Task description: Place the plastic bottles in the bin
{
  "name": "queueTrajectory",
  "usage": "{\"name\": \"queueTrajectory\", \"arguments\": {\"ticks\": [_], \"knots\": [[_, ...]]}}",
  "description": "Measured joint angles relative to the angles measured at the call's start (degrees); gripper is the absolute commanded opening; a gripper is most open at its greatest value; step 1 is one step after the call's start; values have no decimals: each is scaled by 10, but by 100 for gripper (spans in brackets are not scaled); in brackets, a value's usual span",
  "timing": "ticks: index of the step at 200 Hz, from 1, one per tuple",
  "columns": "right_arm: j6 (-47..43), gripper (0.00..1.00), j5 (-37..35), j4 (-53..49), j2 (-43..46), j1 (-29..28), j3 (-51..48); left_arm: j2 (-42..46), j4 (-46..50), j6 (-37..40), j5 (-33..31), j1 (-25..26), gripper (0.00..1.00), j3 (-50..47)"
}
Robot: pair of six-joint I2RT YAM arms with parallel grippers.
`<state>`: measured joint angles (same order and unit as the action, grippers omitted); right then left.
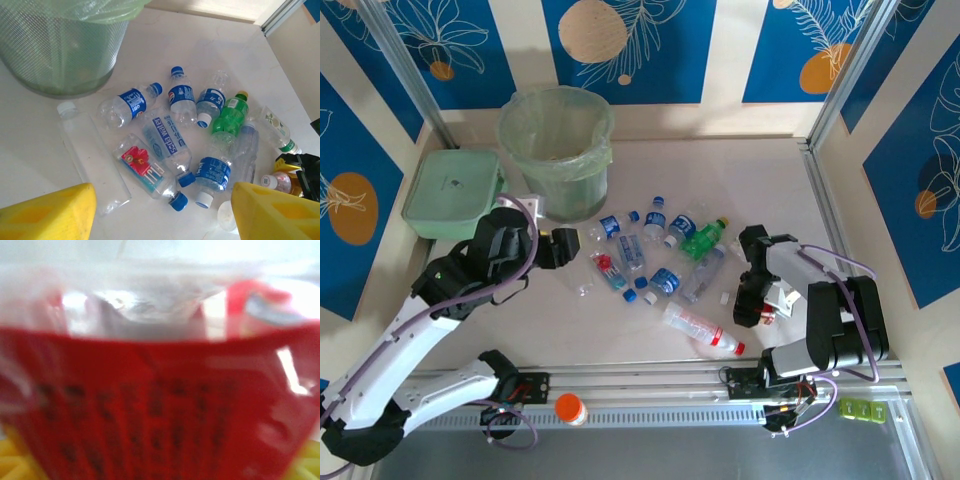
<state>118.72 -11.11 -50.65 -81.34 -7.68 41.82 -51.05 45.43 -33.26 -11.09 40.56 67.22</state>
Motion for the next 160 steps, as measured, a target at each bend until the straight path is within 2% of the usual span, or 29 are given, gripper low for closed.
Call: {"name": "queueTrajectory", "arguments": {"ticks": [23,65,101,127,142,160], "knots": [[1,62,-4,15,3,7,0,0,0,4,-4,0,71,0],[0,61,-14,14,48,10,0,-1,0,8,-6,1,71,0],[-40,60,-39,1,130,-1,10,-7,0,18,-5,1,71,1],[-143,60,-80,26,189,-51,56,-19,-2,34,12,1,71,21],[-239,59,-99,81,208,-87,90,-27,-13,47,32,1,71,38],[-361,58,-89,167,201,-110,133,-34,-35,62,73,1,72,57]]}}
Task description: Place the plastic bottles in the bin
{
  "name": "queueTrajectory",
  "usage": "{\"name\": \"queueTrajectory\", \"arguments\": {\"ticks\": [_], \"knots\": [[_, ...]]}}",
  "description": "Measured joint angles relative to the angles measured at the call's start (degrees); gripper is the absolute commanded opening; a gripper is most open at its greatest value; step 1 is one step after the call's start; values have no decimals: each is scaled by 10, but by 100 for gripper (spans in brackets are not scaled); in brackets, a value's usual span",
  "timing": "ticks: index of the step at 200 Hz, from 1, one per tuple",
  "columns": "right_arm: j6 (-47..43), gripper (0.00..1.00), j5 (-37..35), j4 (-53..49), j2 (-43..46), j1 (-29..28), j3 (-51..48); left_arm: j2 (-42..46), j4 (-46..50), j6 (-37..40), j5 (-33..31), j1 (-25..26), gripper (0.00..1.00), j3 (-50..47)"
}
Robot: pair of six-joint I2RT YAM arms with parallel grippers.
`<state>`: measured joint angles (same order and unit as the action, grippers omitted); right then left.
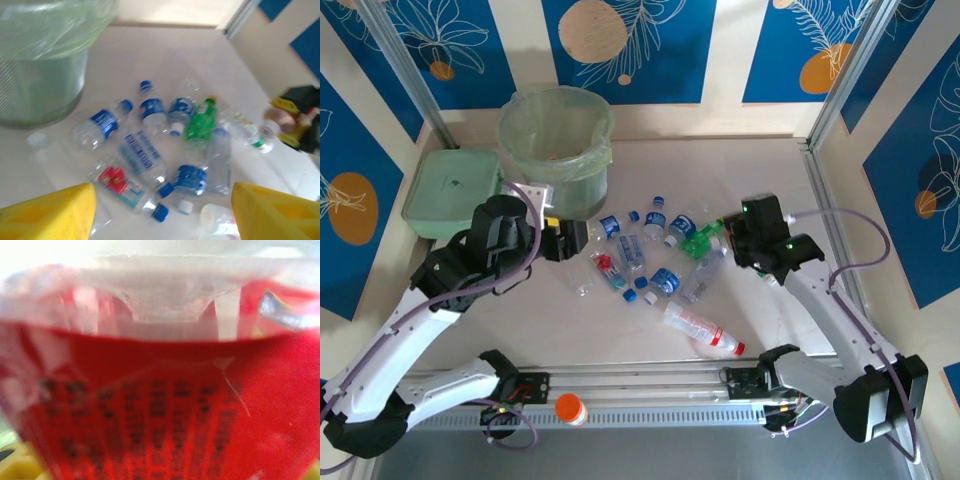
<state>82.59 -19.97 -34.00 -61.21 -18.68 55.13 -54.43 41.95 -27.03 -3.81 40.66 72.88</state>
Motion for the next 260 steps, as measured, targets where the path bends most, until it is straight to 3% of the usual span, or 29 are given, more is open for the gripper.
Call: {"name": "queueTrajectory", "arguments": {"ticks": [33,53,108,145,164,208,260], "knots": [[-200,56,96,113,-98,-16,114,-16,-55,26,109,0,72,23],[-320,56,151,141,-153,-61,175,-37,-85,43,157,0,76,36],[-541,56,247,188,-149,-179,175,-147,-92,63,229,-17,86,120],[-601,58,254,206,-95,-215,125,-183,-112,34,270,-61,90,157],[-620,58,261,211,-62,-221,112,-202,-163,5,330,-74,94,150],[-618,57,337,233,7,-179,96,-246,-419,-115,522,-76,95,77],[-535,57,495,323,16,-103,73,-290,-730,-288,636,-76,81,30]]}}
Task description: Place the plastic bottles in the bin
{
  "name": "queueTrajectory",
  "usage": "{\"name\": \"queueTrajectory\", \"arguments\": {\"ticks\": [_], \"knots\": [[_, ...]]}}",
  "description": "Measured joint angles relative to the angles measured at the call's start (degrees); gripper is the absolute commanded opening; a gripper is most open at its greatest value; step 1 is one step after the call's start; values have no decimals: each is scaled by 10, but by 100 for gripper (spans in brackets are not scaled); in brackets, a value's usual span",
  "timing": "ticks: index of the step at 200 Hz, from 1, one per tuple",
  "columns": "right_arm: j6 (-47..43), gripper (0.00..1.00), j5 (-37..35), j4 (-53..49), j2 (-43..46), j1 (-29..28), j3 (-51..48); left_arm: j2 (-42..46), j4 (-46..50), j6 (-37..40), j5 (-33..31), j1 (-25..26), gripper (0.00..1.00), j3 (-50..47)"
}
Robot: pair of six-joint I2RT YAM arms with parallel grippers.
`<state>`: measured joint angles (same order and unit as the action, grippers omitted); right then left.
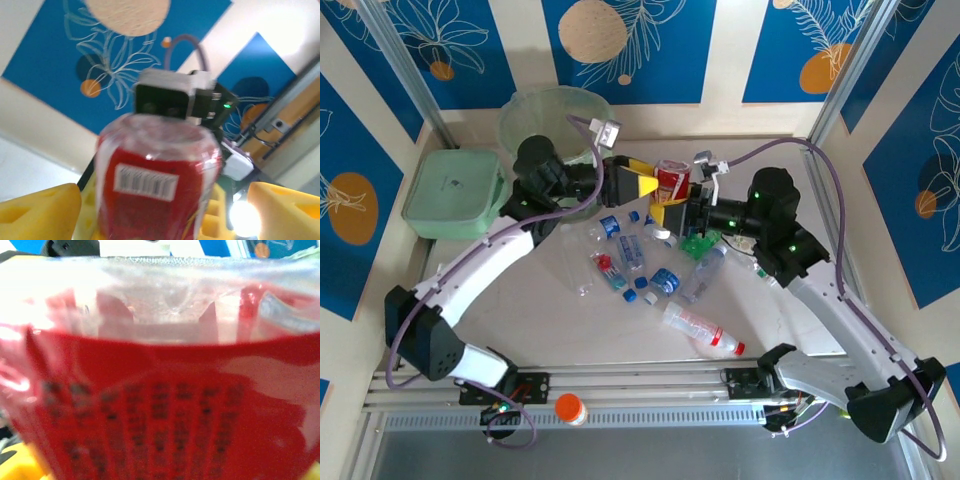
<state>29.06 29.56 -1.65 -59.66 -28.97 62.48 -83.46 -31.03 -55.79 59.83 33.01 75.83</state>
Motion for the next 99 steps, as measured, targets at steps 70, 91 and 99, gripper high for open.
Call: {"name": "queueTrajectory", "arguments": {"ticks": [70,91,99], "knots": [[61,56,82,54,-34,9,-9,-49,-181,-119,32,-2,73,-17],[62,56,84,52,-36,9,-9,-33,-93,-50,31,4,67,-17],[62,56,84,52,-36,9,-9,-23,-53,-19,28,7,64,-17]]}}
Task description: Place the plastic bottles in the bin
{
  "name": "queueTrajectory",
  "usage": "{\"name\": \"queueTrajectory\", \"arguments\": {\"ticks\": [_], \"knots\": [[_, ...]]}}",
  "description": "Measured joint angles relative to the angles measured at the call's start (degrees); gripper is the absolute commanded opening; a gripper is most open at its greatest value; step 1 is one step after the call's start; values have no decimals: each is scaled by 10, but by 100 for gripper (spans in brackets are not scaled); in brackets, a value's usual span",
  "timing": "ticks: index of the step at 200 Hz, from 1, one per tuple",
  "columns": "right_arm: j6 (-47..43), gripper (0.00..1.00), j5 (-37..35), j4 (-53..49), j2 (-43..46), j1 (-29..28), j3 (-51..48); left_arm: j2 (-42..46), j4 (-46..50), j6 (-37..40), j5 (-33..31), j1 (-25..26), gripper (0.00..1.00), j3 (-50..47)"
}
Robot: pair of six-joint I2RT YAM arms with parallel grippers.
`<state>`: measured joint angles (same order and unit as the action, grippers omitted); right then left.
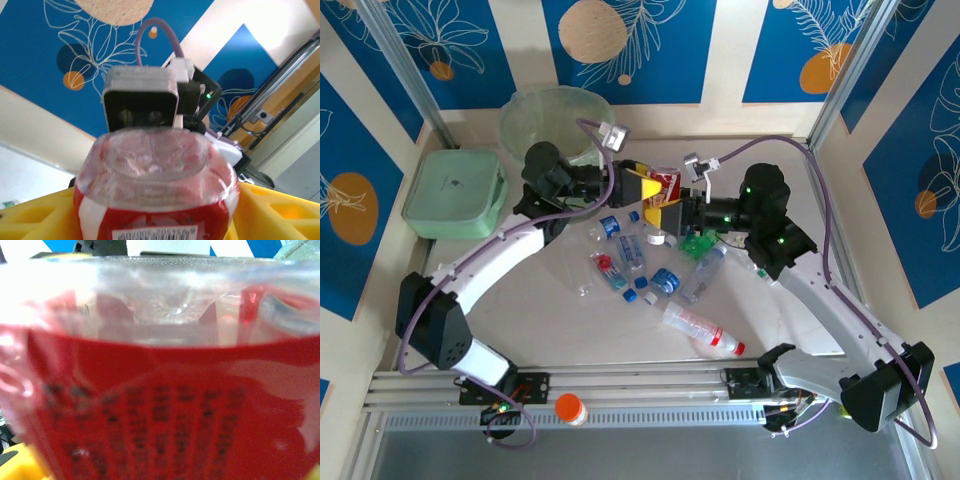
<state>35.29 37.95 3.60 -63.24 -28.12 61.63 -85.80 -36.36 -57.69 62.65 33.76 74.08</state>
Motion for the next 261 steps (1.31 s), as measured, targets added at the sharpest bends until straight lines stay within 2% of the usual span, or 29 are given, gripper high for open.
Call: {"name": "queueTrajectory", "arguments": {"ticks": [25,53,67,92,112,139,161,182,200,230,261], "knots": [[3,56,12,-1,0,-2,0,22,82,72,-14,5,60,1],[3,58,19,-1,-3,-3,0,27,111,98,-18,5,54,4],[4,66,21,-1,-4,-2,0,27,112,100,-19,5,52,4],[5,90,18,-7,-4,-2,0,27,110,101,-21,12,50,4],[0,97,1,-24,1,-2,0,27,111,101,-26,13,48,4],[-12,98,-51,-56,36,-1,-9,27,111,96,-45,0,44,6],[-25,97,-130,-87,87,0,-28,27,121,90,-73,-34,37,12],[-38,97,-214,-121,135,1,-47,27,179,106,-124,-80,30,42],[-45,96,-268,-150,157,4,-50,24,252,132,-182,-114,18,85],[-57,95,-308,-196,161,7,-50,-7,344,162,-269,-160,10,170],[-73,95,-325,-234,163,8,-50,-68,419,175,-350,-209,8,251]]}}
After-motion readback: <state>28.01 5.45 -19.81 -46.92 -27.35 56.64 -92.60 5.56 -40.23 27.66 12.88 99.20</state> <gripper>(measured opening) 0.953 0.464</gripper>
